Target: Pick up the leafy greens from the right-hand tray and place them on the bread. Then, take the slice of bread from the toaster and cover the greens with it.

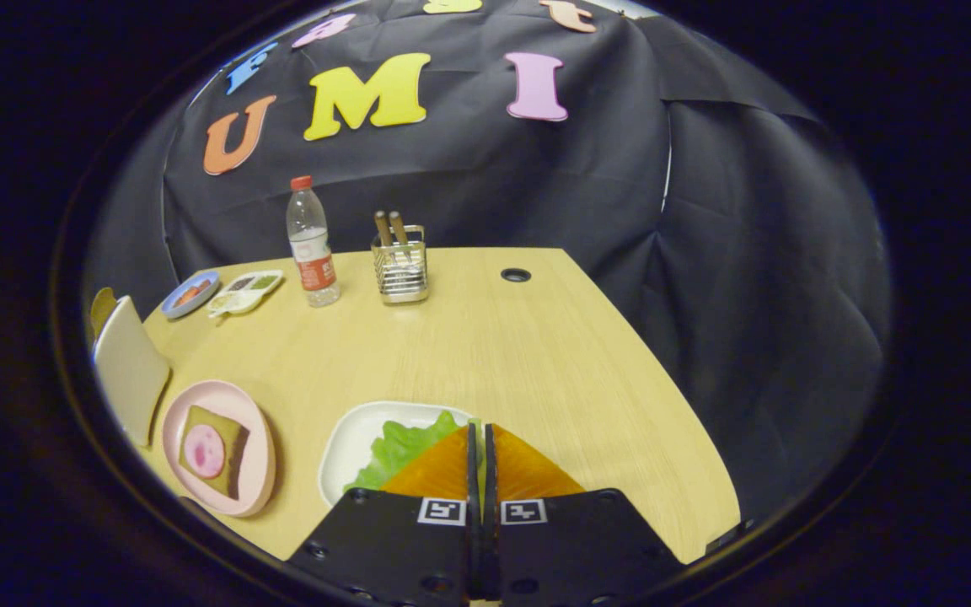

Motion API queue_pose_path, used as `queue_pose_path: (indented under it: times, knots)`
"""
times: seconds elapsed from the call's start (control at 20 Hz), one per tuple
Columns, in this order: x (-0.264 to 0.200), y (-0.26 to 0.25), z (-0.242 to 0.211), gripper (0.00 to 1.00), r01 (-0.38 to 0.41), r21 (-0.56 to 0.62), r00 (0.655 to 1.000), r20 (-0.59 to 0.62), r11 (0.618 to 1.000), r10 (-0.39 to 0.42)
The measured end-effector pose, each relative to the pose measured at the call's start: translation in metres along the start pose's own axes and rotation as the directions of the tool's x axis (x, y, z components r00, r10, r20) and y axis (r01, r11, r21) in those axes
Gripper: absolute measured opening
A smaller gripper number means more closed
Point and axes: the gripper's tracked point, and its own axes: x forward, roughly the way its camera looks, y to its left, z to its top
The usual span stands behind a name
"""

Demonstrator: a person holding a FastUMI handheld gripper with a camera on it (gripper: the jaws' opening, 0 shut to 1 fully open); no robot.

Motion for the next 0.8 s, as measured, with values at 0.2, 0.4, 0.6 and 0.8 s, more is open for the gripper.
queue_pose_path:
  times: [0.2,0.4,0.6,0.8]
  knots:
    - [-0.025,0.018,0.018,0.0,-0.043,-0.004,0.998,0.047,0.999,0.043]
    - [-0.05,0.045,0.04,0.01,-0.084,-0.023,0.991,0.102,0.996,0.086]
    - [-0.073,0.097,0.05,0.0,-0.169,-0.045,0.977,0.127,0.985,0.173]
    - [-0.082,0.168,0.043,0.0,-0.26,-0.084,0.956,0.12,0.962,0.269]
